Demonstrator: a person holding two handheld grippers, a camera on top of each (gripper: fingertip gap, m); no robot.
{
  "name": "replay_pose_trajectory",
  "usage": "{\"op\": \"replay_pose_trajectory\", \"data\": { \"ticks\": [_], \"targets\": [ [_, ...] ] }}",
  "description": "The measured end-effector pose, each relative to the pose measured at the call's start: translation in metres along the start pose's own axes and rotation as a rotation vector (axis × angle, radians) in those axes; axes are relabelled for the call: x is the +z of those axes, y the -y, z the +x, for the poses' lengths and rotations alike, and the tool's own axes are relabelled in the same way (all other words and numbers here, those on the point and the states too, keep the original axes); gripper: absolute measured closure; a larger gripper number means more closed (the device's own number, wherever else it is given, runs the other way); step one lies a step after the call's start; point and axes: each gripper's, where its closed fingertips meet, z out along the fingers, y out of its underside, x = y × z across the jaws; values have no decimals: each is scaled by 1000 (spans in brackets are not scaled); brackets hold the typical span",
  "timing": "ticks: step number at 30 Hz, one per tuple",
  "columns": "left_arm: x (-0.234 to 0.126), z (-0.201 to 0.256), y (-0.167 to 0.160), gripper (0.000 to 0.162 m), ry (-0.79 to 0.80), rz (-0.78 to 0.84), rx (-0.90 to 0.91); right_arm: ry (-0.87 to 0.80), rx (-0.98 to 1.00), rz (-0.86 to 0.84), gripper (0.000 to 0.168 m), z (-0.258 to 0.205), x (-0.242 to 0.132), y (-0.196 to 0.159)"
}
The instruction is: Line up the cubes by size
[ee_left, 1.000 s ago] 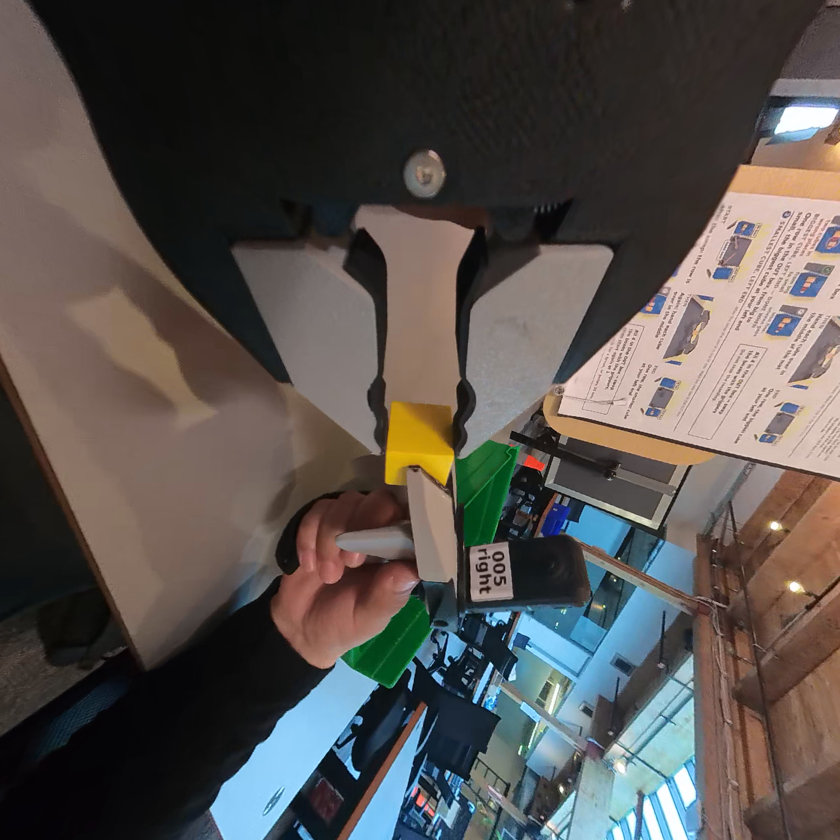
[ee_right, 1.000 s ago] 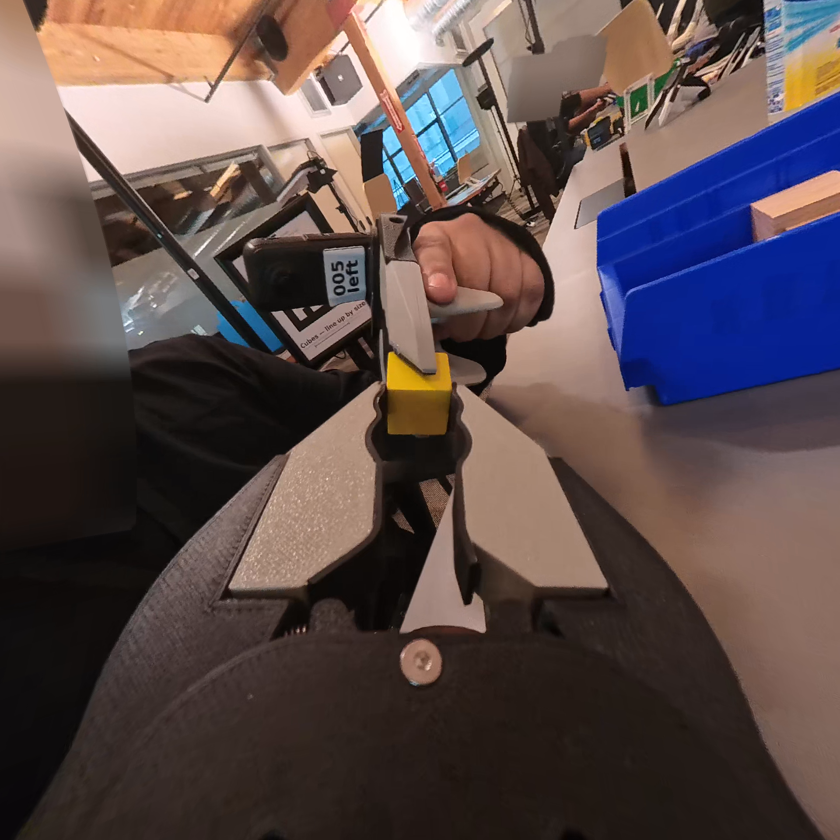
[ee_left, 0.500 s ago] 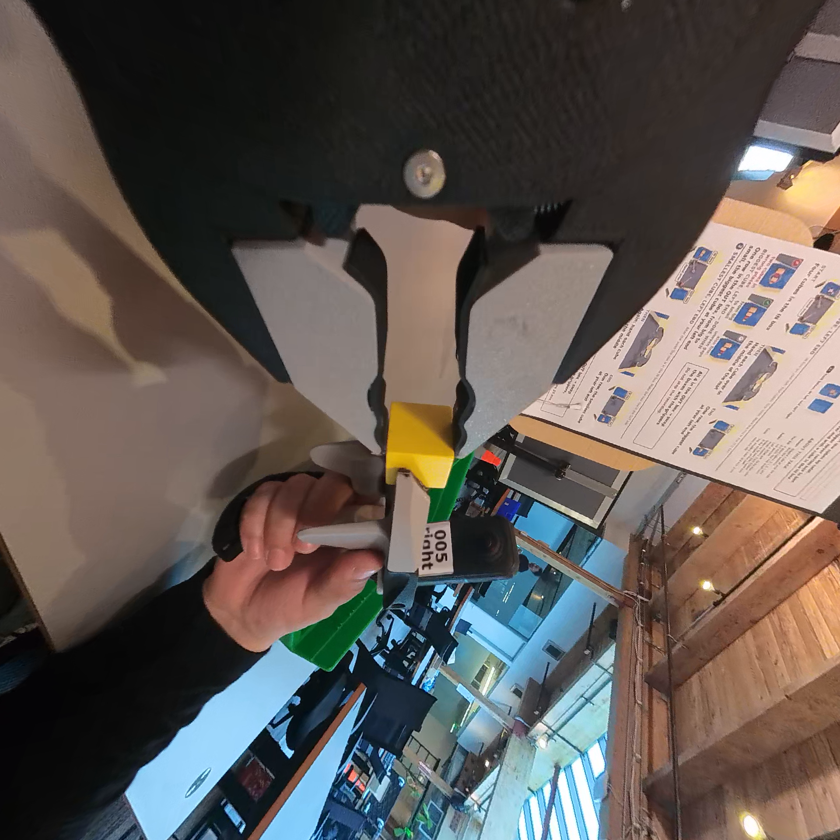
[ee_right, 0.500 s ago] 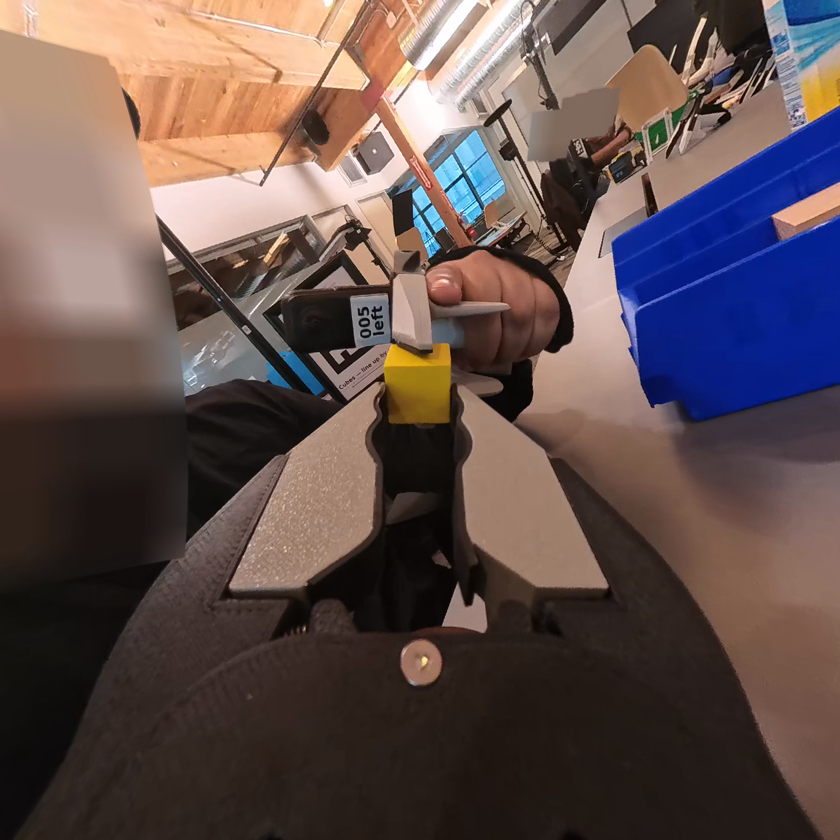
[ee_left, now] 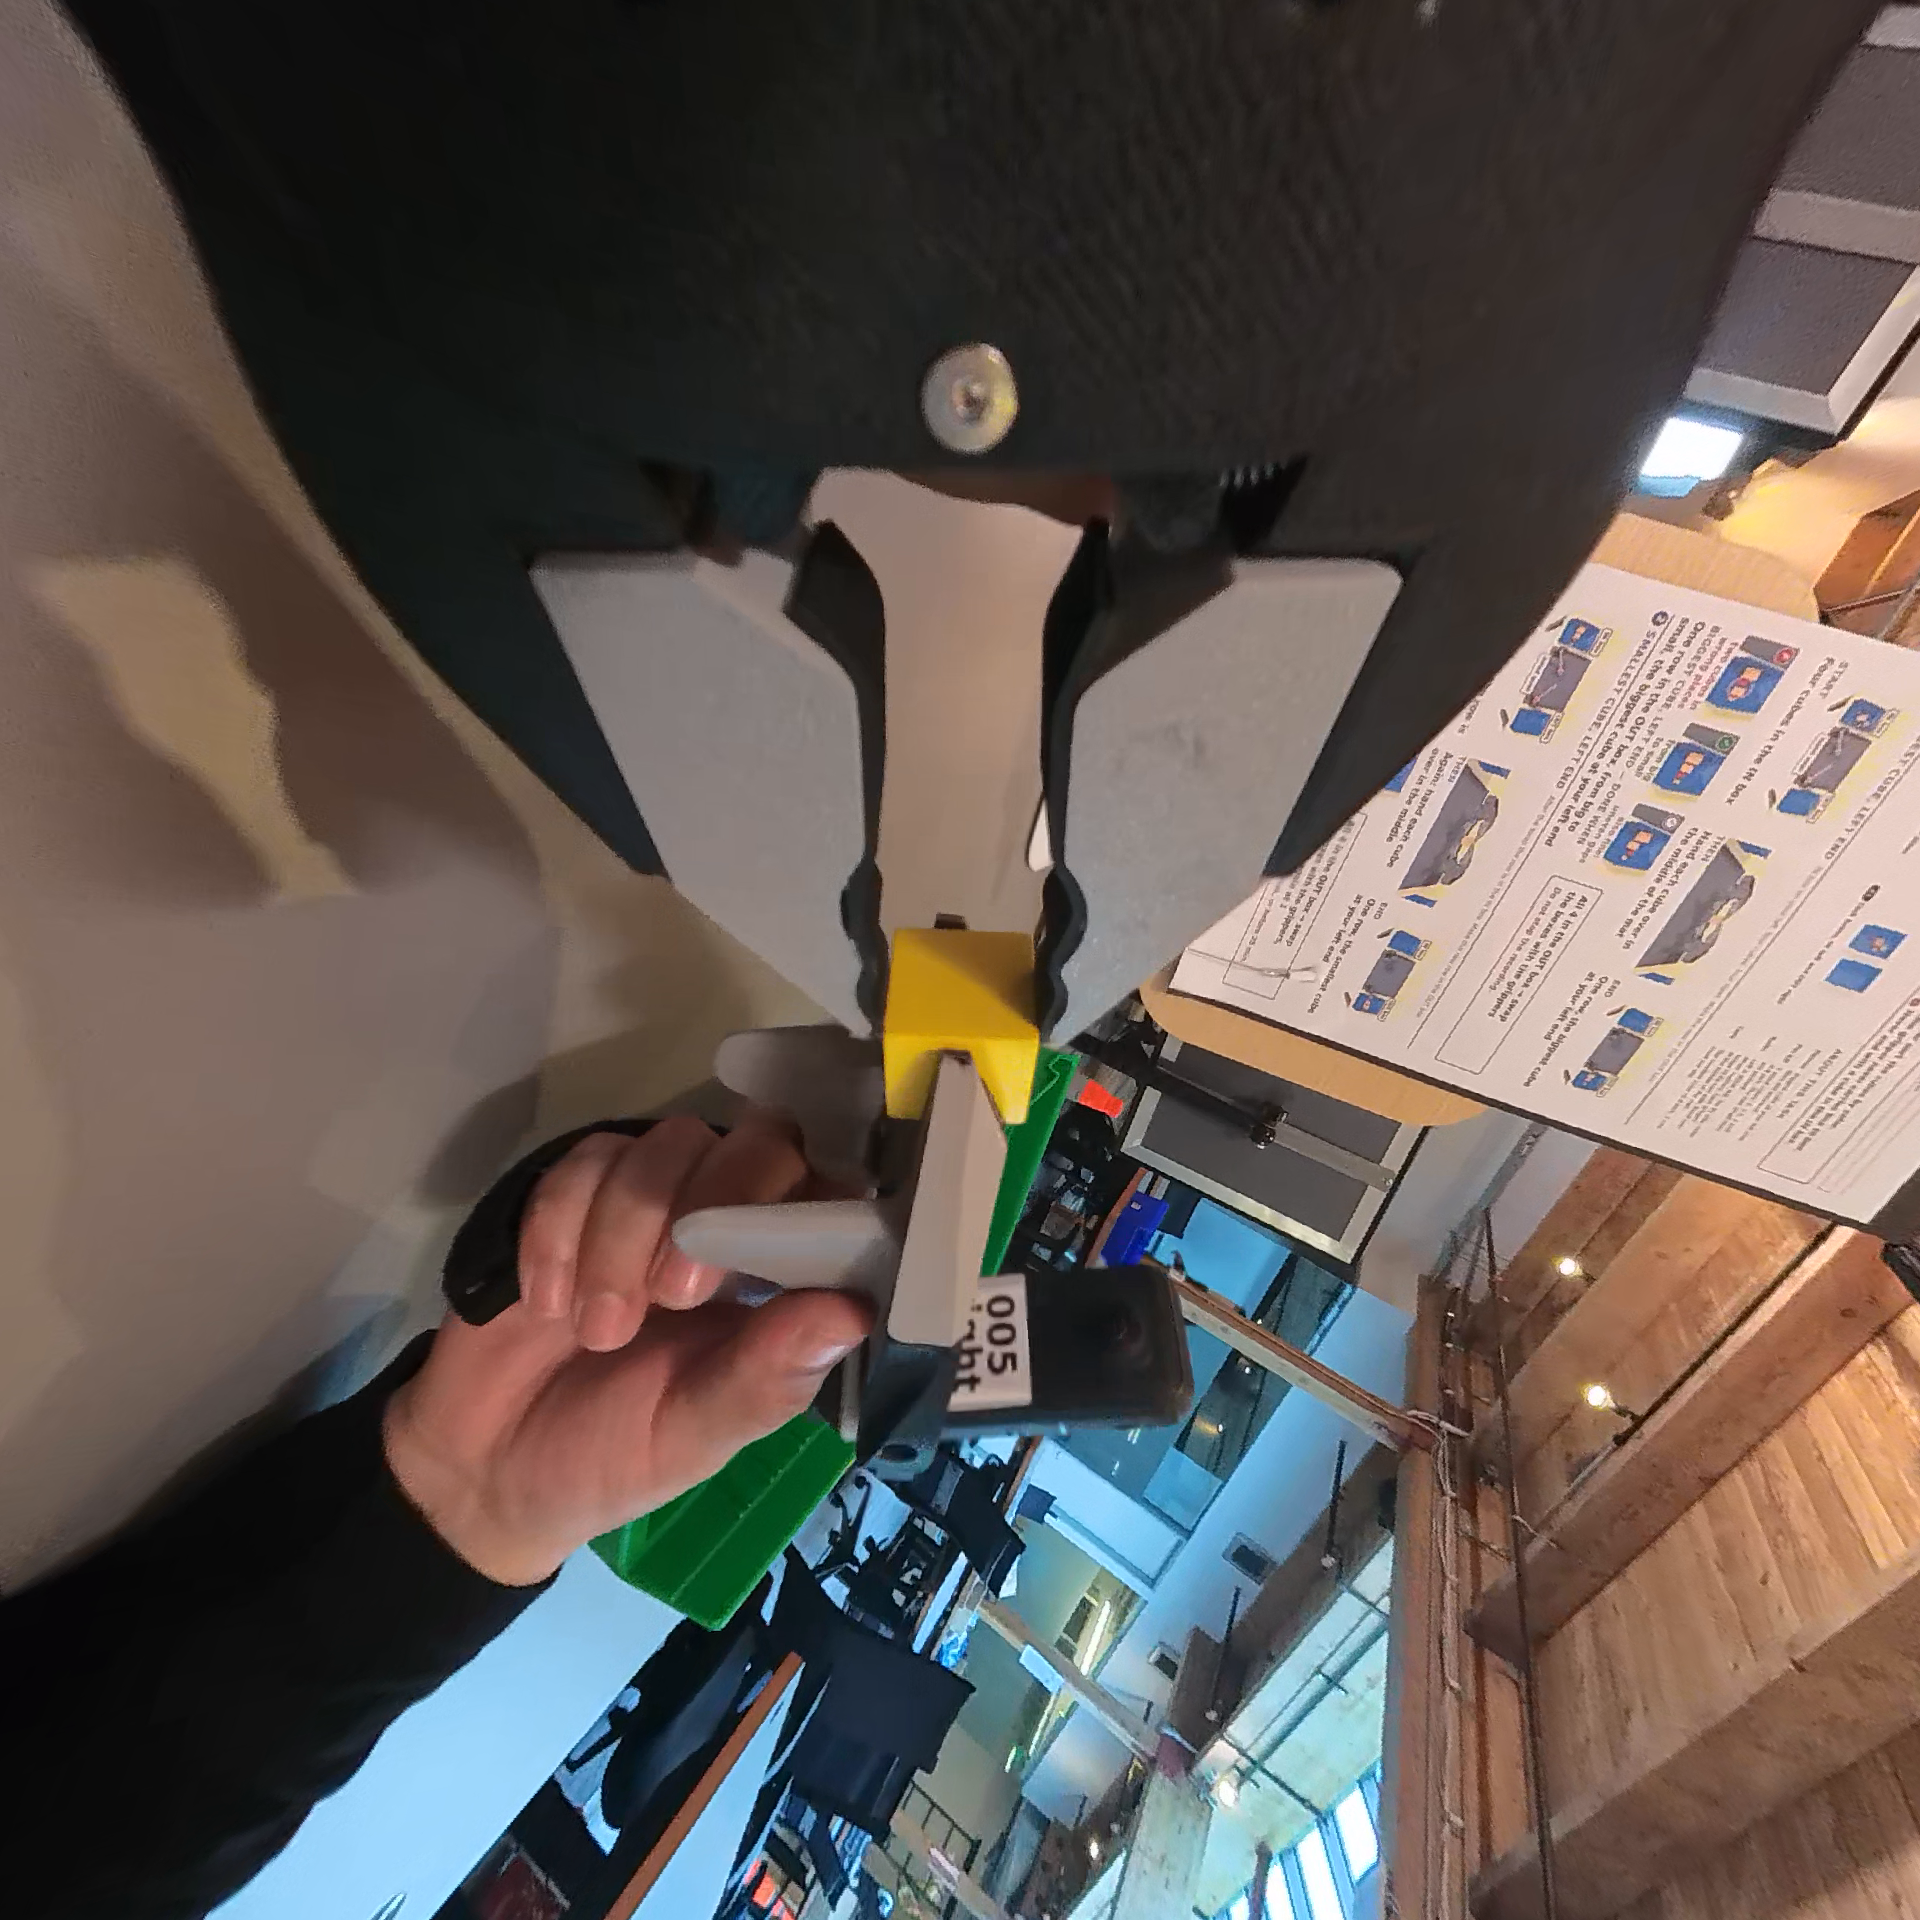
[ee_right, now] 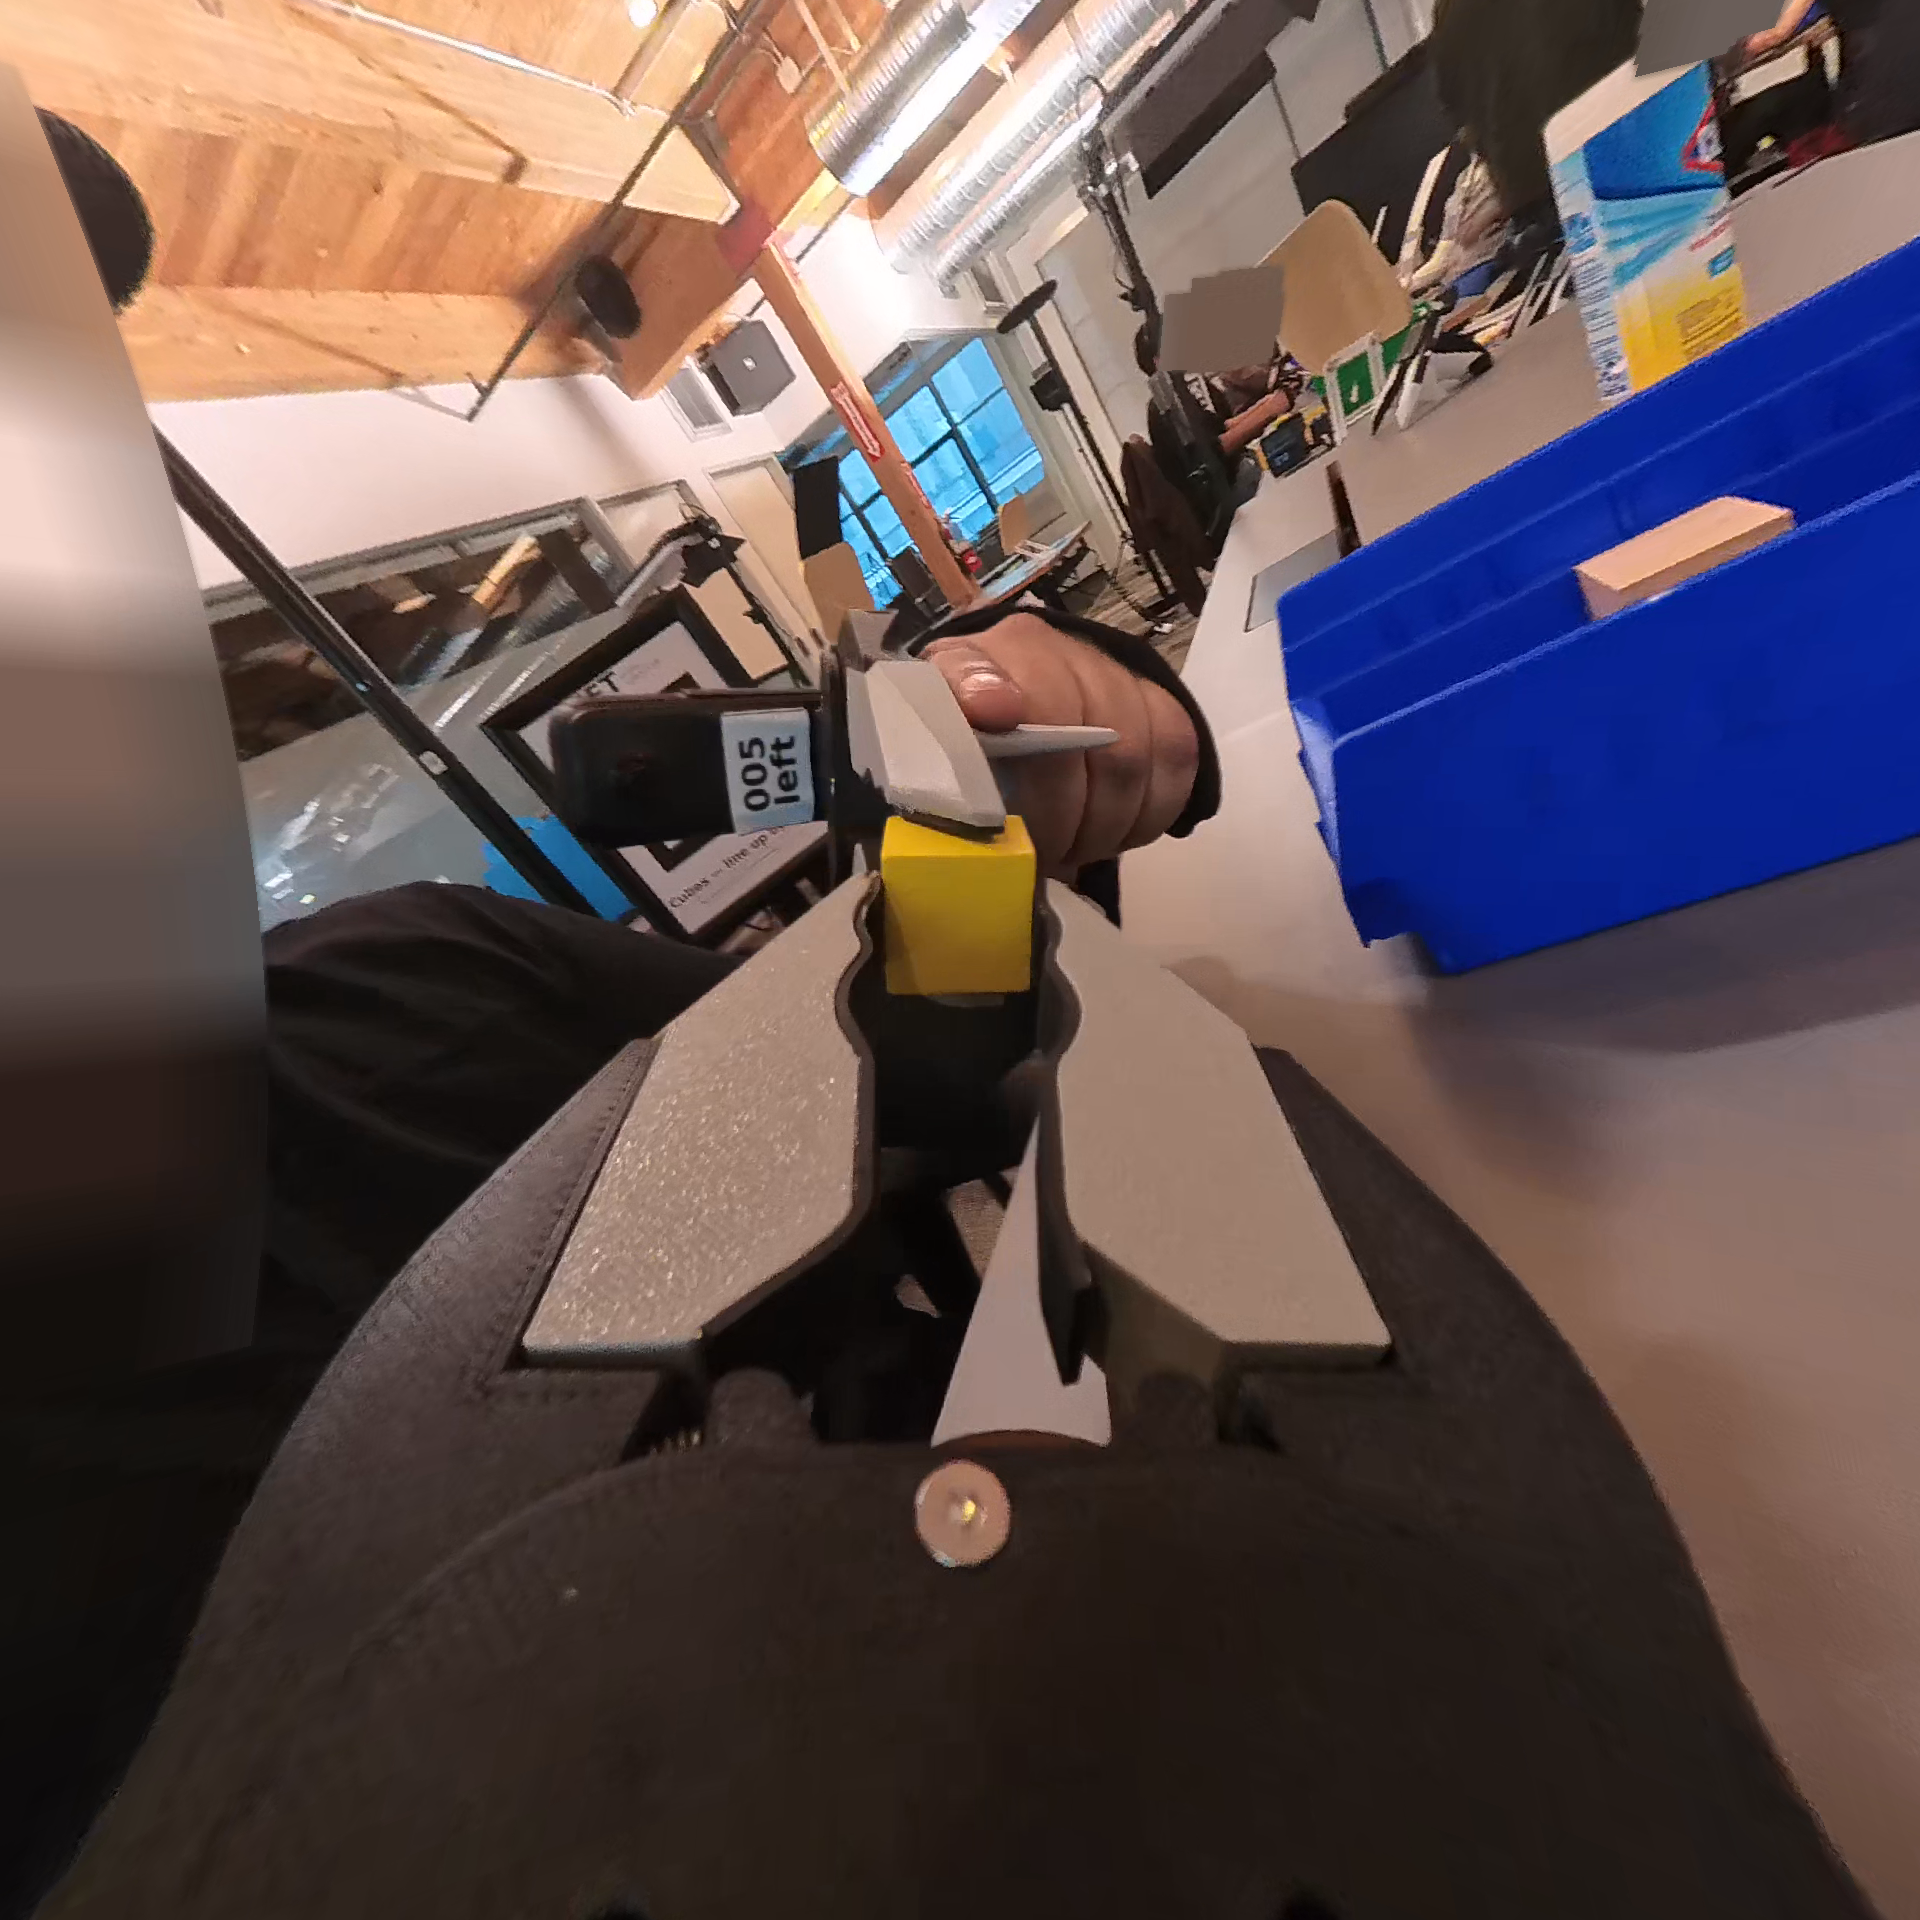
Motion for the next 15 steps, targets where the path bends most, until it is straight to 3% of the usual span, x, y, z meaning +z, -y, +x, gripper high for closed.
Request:
{"op": "replay_pose_trajectory", "data": {
  "ticks": [7, 10, 15],
  "targets": [
    [-10, -8, -1, 136, -8, -24, -74, -19, -50, 61, 144, -5, -10, 14],
    [-20, -17, -8, 162, 12, -66, -75, -42, -127, 71, 144, -11, -14, 20],
    [-32, -37, -28, 162, 84, -181, -128, -143, -293, 77, 143, -24, -25, 32]
  ]
}}
